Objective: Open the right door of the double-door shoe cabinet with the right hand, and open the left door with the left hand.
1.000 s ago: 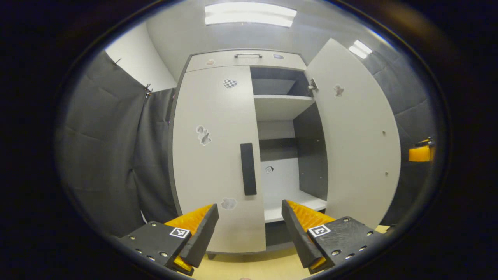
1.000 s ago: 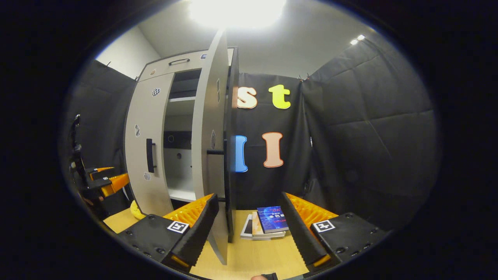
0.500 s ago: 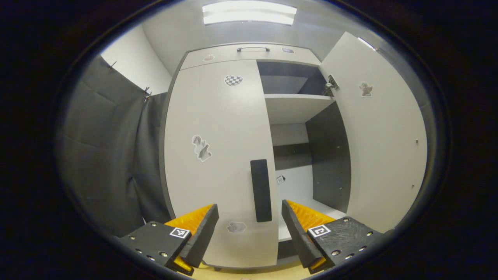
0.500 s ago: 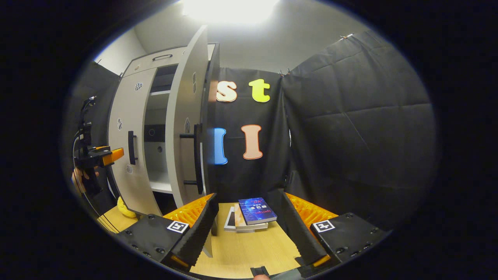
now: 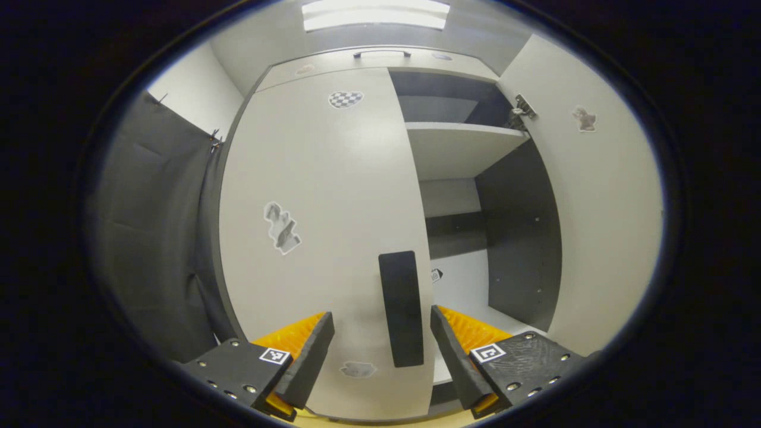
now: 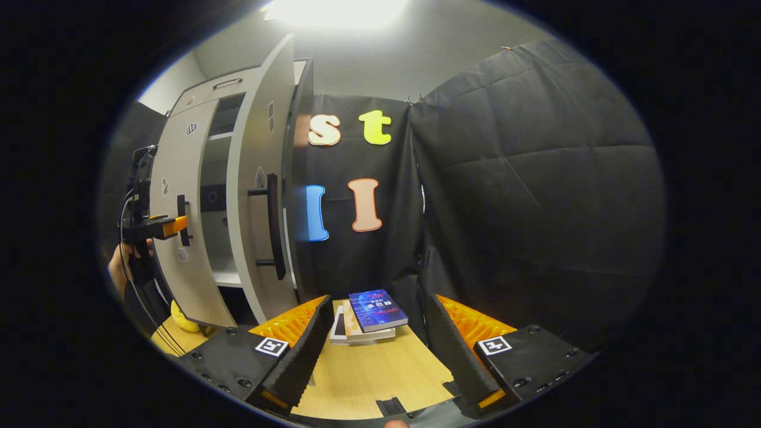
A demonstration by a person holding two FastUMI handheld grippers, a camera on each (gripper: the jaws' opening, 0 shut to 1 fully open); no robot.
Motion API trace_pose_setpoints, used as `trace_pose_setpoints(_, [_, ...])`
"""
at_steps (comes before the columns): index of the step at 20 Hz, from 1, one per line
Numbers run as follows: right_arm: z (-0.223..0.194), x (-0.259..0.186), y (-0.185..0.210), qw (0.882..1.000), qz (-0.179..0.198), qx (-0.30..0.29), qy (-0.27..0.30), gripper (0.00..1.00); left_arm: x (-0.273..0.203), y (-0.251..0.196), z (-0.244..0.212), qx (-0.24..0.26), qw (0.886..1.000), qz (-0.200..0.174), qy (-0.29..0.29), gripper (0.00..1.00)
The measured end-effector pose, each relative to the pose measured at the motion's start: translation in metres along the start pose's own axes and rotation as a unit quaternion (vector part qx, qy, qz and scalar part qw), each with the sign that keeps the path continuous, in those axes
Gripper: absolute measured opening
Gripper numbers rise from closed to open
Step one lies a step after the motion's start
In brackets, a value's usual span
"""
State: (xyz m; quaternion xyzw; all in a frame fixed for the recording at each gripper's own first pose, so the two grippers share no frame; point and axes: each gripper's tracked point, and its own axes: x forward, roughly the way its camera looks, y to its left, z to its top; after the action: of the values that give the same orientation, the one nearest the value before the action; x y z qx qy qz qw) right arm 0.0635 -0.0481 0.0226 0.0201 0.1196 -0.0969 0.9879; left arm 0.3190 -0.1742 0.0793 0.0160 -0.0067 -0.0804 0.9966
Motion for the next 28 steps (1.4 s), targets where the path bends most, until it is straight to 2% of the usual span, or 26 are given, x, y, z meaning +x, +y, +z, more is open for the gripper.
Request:
trace_pose_setpoints(6, [-0.001,-0.008,-0.005,1.000,-0.010,-0.004,0.002,1.00,0.020,-0.003,-0.012,0.011,0.999,0.009,0.030,0.94])
trace_pose_setpoints(8, [-0.003,-0.010,-0.008,1.000,-0.012,0.000,0.007,1.00,0.021,-0.005,-0.013,-0.001,0.999,0.013,0.036,0.92])
trace_pose_setpoints(9, [-0.002,-0.010,-0.009,1.000,-0.012,0.003,0.008,1.00,0.027,-0.004,-0.018,-0.012,0.999,0.013,0.039,0.87])
trace_pose_setpoints(10, [-0.001,-0.012,-0.009,1.000,-0.013,0.007,0.007,1.00,0.025,-0.005,-0.018,-0.023,0.999,0.016,0.039,0.75])
trace_pose_setpoints(11, [0.000,-0.014,-0.011,1.000,-0.013,0.008,0.004,0.96,0.026,-0.004,-0.020,-0.028,0.999,0.014,0.041,0.75])
trace_pose_setpoints(12, [0.001,-0.016,-0.013,1.000,-0.014,0.008,0.002,1.00,0.024,-0.008,-0.018,-0.036,0.999,0.007,0.040,0.72])
trace_pose_setpoints(14, [0.001,-0.019,-0.015,1.000,-0.013,0.007,0.002,1.00,0.027,-0.012,-0.020,-0.041,0.998,0.002,0.040,0.48])
trace_pose_setpoints(15, [0.002,-0.021,-0.015,1.000,-0.012,0.008,0.001,1.00,0.026,-0.016,-0.019,-0.041,0.998,-0.004,0.039,0.40])
trace_pose_setpoints(16, [0.002,-0.022,-0.015,1.000,-0.011,0.008,0.000,0.95,0.023,-0.016,-0.019,-0.037,0.998,-0.002,0.041,0.33])
trace_pose_setpoints(20, [0.001,-0.028,-0.013,1.000,-0.001,0.008,-0.001,0.99,0.021,-0.015,-0.020,-0.043,0.998,-0.006,0.047,0.19])
trace_pose_setpoints(22, [0.000,-0.028,-0.011,1.000,0.002,0.009,0.000,0.99,0.018,-0.015,-0.022,-0.043,0.998,-0.012,0.048,0.21])
trace_pose_setpoints(23, [0.001,-0.028,-0.009,1.000,0.006,0.010,0.000,0.99,0.017,-0.014,-0.022,-0.043,0.998,-0.016,0.049,0.14])
trace_pose_setpoints(25, [0.003,-0.030,-0.004,1.000,0.012,0.010,-0.002,0.99,0.013,-0.013,-0.023,-0.042,0.998,-0.025,0.048,0.15])
trace_pose_setpoints(26, [0.005,-0.032,-0.002,1.000,0.014,0.009,-0.004,0.94,0.012,-0.013,-0.023,-0.041,0.998,-0.028,0.049,0.15])
trace_pose_setpoints(27, [0.006,-0.032,0.001,1.000,0.018,0.008,-0.006,0.94,0.012,-0.012,-0.024,-0.041,0.998,-0.030,0.048,0.14])
trace_pose_setpoints(28, [0.006,-0.034,0.004,1.000,0.023,0.008,-0.006,0.99,0.011,-0.011,-0.024,-0.043,0.997,-0.031,0.049,0.15])
